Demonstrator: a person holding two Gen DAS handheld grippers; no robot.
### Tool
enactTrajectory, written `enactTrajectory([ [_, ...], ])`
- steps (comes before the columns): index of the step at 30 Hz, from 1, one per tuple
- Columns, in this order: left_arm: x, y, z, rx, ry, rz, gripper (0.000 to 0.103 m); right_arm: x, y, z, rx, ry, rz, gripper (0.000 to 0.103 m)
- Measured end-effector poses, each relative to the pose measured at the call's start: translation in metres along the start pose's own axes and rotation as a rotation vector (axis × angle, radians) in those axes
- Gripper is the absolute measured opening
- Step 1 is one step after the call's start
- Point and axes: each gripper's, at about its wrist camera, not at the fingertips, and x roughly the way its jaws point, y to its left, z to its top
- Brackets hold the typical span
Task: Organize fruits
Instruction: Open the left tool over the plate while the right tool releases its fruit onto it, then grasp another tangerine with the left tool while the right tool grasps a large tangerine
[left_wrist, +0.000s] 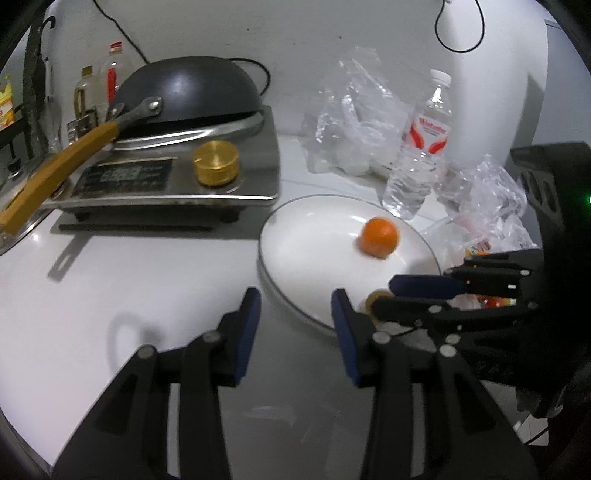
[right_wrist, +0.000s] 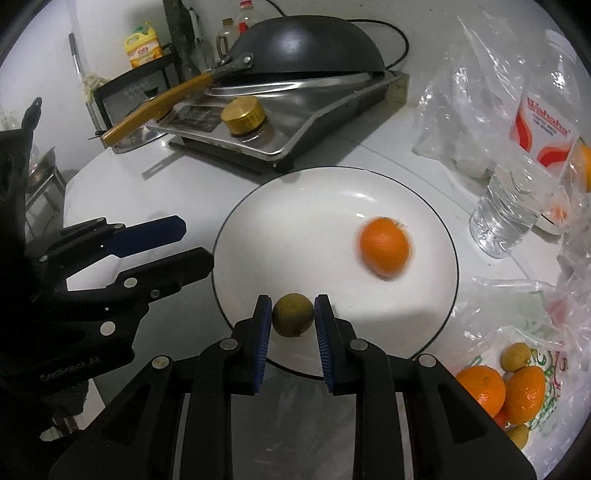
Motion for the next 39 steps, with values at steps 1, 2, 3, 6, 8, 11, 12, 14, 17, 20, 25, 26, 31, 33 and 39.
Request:
enactTrajectory([
  [1, -0.001, 0.001, -0.001, -0.003, -0.001, 0.006, 0.041, 0.000, 0.001, 0.000, 0.001, 0.002, 0.000, 0.026],
  [2, -0.003, 0.003, -0.001, -0.008, -0.005, 0.009, 0.041, -0.002, 0.001, 0.000, 0.004, 0.001, -0.004, 0.026],
  [3, -0.005, 0.004, -0.001, -0.009, -0.008, 0.011, 0.042, -0.003, 0.001, 0.000, 0.005, -0.001, -0.008, 0.026],
  [6, -0.011, 0.002, -0.002, -0.009, -0.020, 0.014, 0.042, -0.012, 0.000, -0.001, 0.010, -0.017, -0.022, 0.028],
  [8, -0.014, 0.000, -0.002, -0.004, -0.025, 0.013, 0.042, -0.019, -0.001, -0.002, 0.012, -0.031, -0.031, 0.028],
  [11, -0.020, -0.007, -0.001, 0.009, -0.035, 0.009, 0.043, -0.031, -0.003, -0.005, 0.016, -0.052, -0.046, 0.028],
  [12, -0.021, -0.010, -0.001, 0.012, -0.039, 0.008, 0.045, -0.036, -0.005, -0.007, 0.018, -0.060, -0.053, 0.028],
  [14, -0.026, -0.015, -0.001, 0.016, -0.053, -0.004, 0.052, -0.044, -0.008, -0.011, 0.024, -0.071, -0.062, 0.028],
  [17, -0.031, -0.027, 0.001, 0.035, -0.066, -0.014, 0.052, -0.057, -0.014, -0.018, 0.039, -0.089, -0.079, 0.028],
  [20, -0.034, -0.039, 0.003, 0.057, -0.073, -0.018, 0.052, -0.072, -0.021, -0.028, 0.052, -0.110, -0.099, 0.028],
  [25, -0.039, -0.060, 0.003, 0.089, -0.076, -0.027, 0.052, -0.089, -0.032, -0.043, 0.072, -0.128, -0.113, 0.028],
  [26, -0.039, -0.065, 0.004, 0.095, -0.076, -0.028, 0.052, -0.092, -0.035, -0.046, 0.076, -0.131, -0.116, 0.028],
  [31, -0.041, -0.087, 0.005, 0.124, -0.078, -0.040, 0.052, -0.106, -0.049, -0.062, 0.104, -0.147, -0.129, 0.028],
  [33, -0.041, -0.096, 0.004, 0.137, -0.076, -0.045, 0.052, -0.110, -0.055, -0.067, 0.115, -0.152, -0.134, 0.028],
  [39, -0.039, -0.117, 0.004, 0.172, -0.066, -0.052, 0.052, -0.118, -0.071, -0.081, 0.143, -0.162, -0.145, 0.028],
])
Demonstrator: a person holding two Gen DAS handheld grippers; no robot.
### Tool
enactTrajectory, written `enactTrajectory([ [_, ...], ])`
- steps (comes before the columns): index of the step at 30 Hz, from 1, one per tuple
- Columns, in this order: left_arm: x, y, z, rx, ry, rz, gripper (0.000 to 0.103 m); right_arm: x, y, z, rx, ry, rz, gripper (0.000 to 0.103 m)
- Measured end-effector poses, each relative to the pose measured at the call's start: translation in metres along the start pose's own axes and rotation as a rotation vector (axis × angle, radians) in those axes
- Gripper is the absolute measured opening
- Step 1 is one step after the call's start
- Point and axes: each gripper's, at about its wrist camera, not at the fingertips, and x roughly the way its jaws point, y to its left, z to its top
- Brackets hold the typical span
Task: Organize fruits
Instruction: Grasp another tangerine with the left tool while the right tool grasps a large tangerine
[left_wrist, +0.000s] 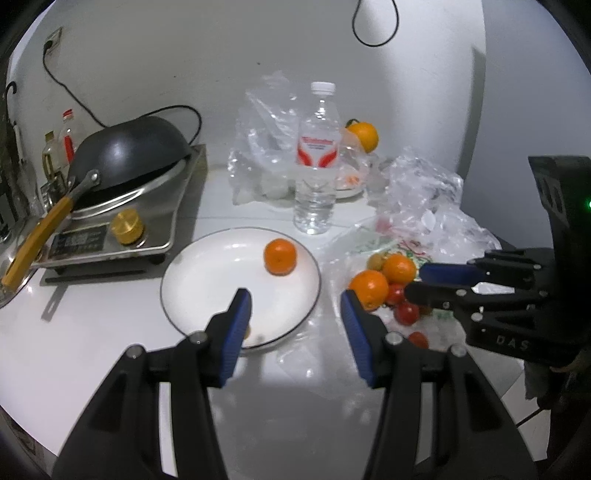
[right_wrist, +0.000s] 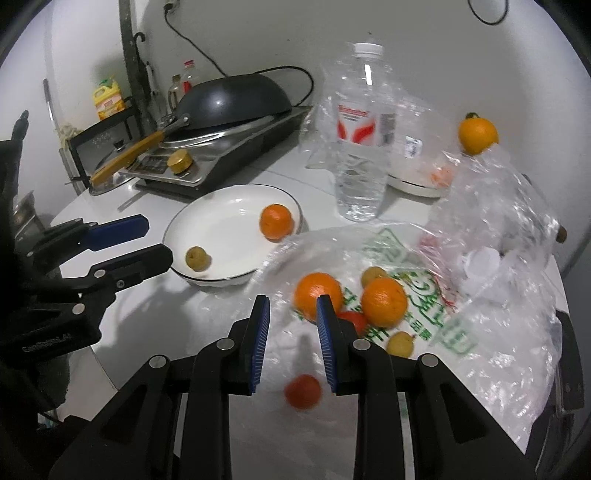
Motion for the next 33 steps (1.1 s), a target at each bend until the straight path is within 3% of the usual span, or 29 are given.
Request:
enactTrajectory([
  [33, 0.044, -0.067, 0.015, 0.121, 0.073, -0.039, 0.052, 0.008, -0.071, -0.012, 0.091, -0.012, 0.022, 0.028],
])
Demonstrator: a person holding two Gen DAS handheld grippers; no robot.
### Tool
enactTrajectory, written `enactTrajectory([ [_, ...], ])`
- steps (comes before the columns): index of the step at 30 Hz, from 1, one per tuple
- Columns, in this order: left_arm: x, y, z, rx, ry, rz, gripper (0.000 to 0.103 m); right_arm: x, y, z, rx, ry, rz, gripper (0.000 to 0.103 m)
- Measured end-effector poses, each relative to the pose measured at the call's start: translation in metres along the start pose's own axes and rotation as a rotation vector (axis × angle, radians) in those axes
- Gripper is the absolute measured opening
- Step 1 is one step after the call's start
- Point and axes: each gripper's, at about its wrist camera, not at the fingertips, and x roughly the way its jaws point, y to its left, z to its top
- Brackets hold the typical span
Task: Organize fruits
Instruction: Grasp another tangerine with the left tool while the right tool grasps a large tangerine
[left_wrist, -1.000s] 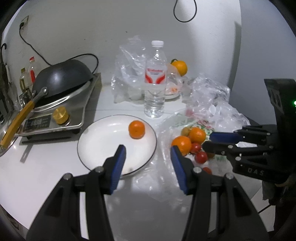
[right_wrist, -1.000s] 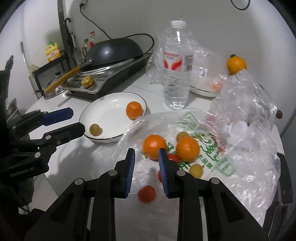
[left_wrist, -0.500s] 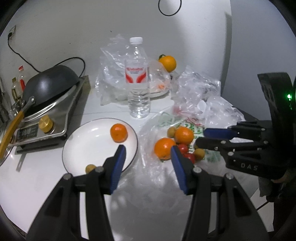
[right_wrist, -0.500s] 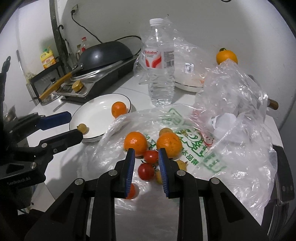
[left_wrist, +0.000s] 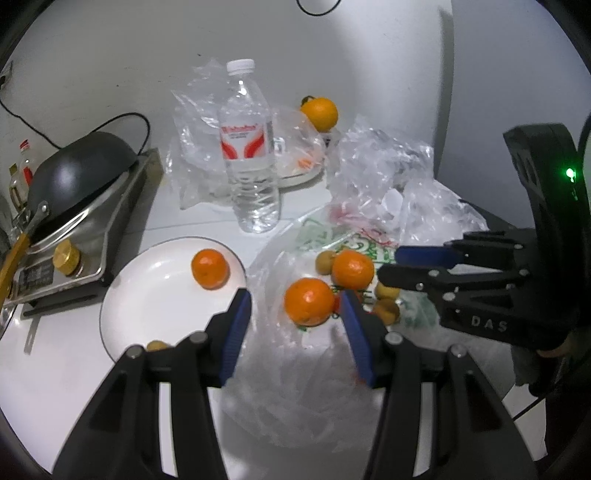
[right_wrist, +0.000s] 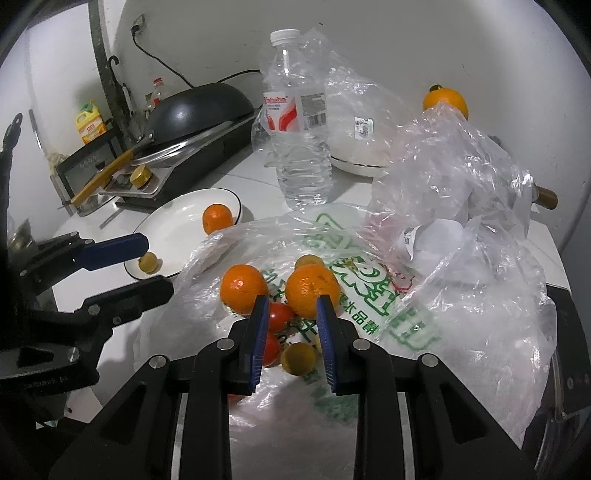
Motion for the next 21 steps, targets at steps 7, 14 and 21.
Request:
enactTrajectory([
  [7, 0.013, -0.005, 0.005, 0.016, 0.019, -0.010, 0.052, 0.008, -0.010, 0.004, 0.008, 0.004, 0.009, 0.028],
  [14, 0.028, -0.006, 0.006, 0.024, 0.047, -0.016, 0.052, 0.018, -0.019, 0.006, 0.017, 0.014, 0.019, 0.037],
  [21, 0.041, -0.006, 0.008, 0.027, 0.069, -0.023, 0.052, 0.031, -0.021, 0.009, 0.016, 0.027, 0.033, 0.042],
])
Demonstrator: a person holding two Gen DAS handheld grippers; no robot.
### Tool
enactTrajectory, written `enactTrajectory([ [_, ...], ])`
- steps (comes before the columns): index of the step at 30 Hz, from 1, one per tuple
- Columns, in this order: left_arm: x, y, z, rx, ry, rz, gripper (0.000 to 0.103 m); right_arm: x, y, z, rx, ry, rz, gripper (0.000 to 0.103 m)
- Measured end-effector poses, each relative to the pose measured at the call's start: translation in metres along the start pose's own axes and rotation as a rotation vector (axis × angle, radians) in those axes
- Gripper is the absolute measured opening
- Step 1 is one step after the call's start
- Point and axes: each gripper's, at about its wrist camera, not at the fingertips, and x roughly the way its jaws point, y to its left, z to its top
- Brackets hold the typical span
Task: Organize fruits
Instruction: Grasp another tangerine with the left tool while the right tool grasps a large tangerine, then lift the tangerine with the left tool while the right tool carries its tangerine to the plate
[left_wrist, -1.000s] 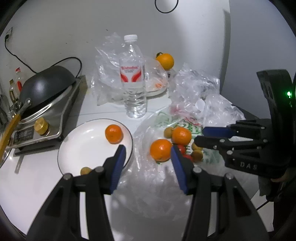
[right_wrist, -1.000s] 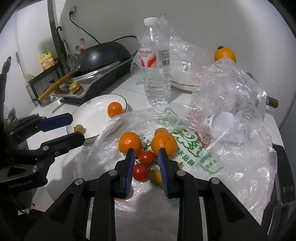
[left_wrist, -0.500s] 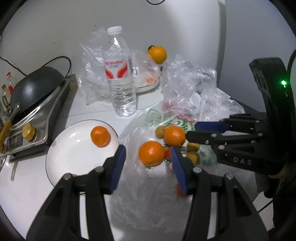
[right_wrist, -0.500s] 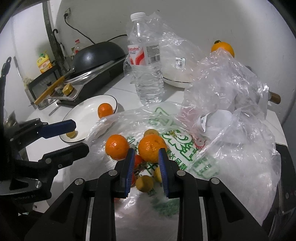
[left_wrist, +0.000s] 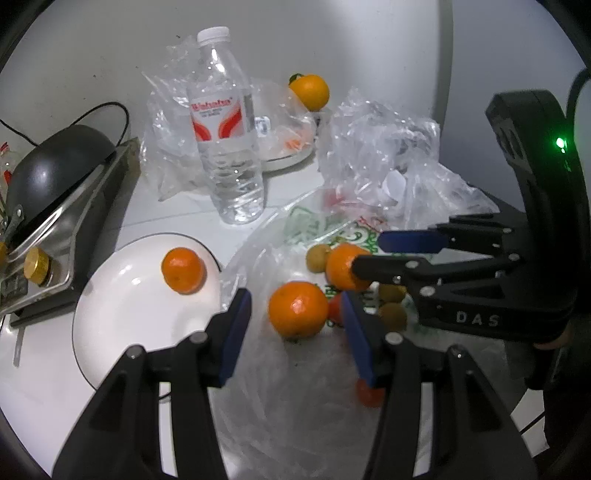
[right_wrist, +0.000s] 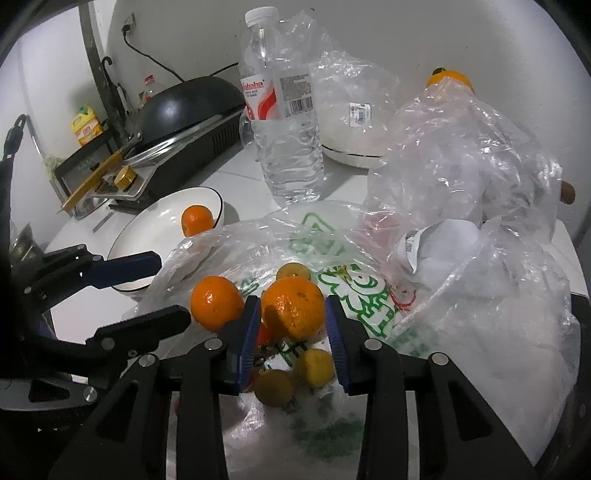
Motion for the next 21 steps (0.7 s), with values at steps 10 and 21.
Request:
enactTrajectory([
  [10, 0.017, 0.002, 0.001, 0.016, 0.027, -0.002, 0.052, 0.014, -0.005, 0.002, 0.013, 0.023, 0.020, 0.048],
  [21, 0.032, 0.002, -0.002, 0.029, 0.061, -0.004, 0.052, 0.025, -0.006, 0.002, 0.022, 0.051, 0.041, 0.048],
])
